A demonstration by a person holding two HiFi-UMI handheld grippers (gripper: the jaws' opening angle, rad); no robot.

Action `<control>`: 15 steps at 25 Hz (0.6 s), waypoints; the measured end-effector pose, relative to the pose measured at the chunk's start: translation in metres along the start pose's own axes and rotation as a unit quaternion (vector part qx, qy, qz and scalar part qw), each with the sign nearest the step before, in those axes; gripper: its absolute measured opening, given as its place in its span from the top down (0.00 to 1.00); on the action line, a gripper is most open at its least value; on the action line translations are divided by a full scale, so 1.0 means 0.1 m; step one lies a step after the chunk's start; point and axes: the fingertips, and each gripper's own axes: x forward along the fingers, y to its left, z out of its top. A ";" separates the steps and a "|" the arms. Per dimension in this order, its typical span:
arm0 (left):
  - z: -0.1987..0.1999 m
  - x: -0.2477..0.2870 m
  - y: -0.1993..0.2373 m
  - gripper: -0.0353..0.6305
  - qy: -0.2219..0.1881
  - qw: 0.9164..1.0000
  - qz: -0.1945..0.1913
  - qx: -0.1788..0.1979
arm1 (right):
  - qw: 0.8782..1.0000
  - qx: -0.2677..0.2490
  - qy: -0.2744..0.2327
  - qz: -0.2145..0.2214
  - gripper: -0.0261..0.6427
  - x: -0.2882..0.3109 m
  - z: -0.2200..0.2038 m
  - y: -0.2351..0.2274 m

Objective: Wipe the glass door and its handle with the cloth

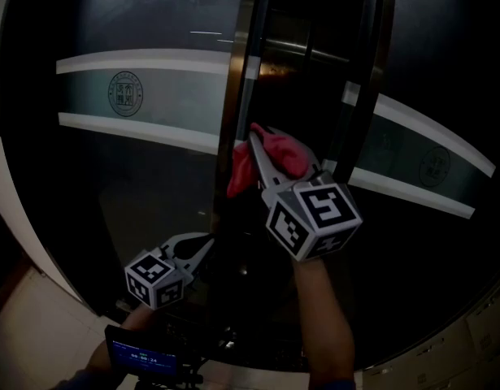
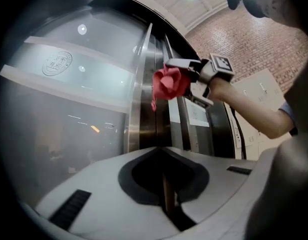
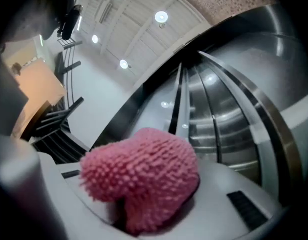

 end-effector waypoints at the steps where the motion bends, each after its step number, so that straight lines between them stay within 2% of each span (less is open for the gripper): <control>1: 0.00 -0.06 0.05 0.94 -0.001 1.000 0.004 0.000 | 1.000 -0.009 -0.007 0.011 0.87 0.19 0.18 0.06; 5: 0.00 -0.34 0.29 0.94 -0.002 1.000 0.026 -0.001 | 0.999 -0.041 -0.020 0.018 0.87 0.82 0.71 0.11; 8: -0.02 -0.55 0.46 0.94 -0.002 0.999 0.045 -0.005 | 0.998 -0.058 -0.009 0.010 0.87 1.16 0.90 0.10; 11: -0.06 -0.71 0.60 0.94 -0.002 0.998 0.060 -0.014 | 0.998 -0.070 0.007 -0.001 0.87 1.34 0.91 0.07; 15: -0.06 -0.81 0.67 0.94 -0.006 0.998 0.064 -0.019 | 0.997 -0.069 0.019 -0.023 0.87 1.26 0.60 0.05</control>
